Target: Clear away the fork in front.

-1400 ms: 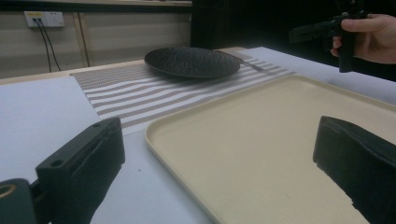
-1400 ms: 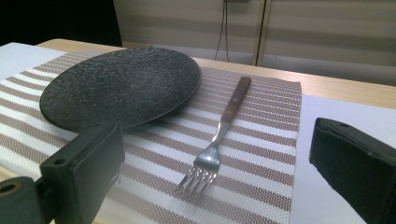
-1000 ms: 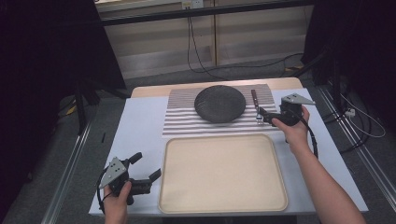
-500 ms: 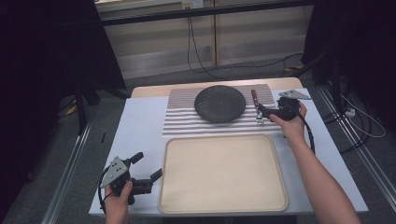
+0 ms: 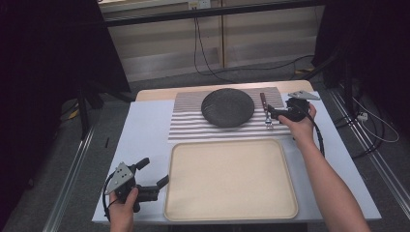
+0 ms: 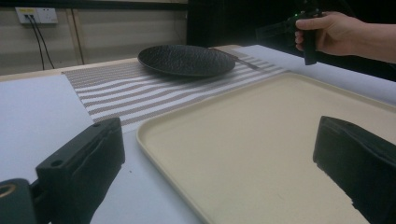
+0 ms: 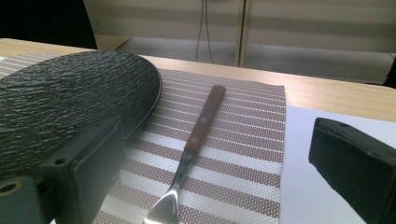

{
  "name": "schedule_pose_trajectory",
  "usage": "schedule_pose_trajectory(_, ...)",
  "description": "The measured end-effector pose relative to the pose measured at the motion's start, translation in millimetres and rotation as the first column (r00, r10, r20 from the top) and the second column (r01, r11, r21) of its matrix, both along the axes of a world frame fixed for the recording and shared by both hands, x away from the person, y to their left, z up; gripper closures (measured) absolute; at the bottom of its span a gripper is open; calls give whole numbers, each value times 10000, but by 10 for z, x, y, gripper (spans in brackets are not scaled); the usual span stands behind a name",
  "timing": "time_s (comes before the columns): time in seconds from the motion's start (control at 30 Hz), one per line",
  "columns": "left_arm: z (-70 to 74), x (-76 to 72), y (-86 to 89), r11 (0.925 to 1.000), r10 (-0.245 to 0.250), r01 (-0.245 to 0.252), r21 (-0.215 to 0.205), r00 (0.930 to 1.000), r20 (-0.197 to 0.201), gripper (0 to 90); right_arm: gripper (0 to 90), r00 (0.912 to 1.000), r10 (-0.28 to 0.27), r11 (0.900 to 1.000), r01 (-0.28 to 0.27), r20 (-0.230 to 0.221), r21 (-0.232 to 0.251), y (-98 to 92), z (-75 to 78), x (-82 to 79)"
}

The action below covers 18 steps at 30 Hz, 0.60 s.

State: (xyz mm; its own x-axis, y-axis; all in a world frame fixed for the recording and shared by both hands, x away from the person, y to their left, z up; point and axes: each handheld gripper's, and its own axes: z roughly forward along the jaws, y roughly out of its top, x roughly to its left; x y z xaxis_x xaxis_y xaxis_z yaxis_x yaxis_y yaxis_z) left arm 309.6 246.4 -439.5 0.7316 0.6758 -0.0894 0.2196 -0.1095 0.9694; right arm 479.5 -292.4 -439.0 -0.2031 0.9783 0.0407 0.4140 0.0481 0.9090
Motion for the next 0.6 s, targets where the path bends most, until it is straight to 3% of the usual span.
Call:
schedule_pose_trajectory(0.37,-1,4,-8,9999,-31,31,100,10000,33,24,43,9995,-103,9998,98,-298,-159,-21,-67,67)
schedule_pose_trajectory(0.57,-6,9,-10,10000,10,-11,58,10000,10,24,143,9979,18,9996,-37,-644,-285,-16,-29,131)
schedule_pose_trajectory(0.6,-7,11,-10,9999,-3,3,124,10000,14,25,214,9975,102,9993,-127,-701,-351,-3,-27,156)
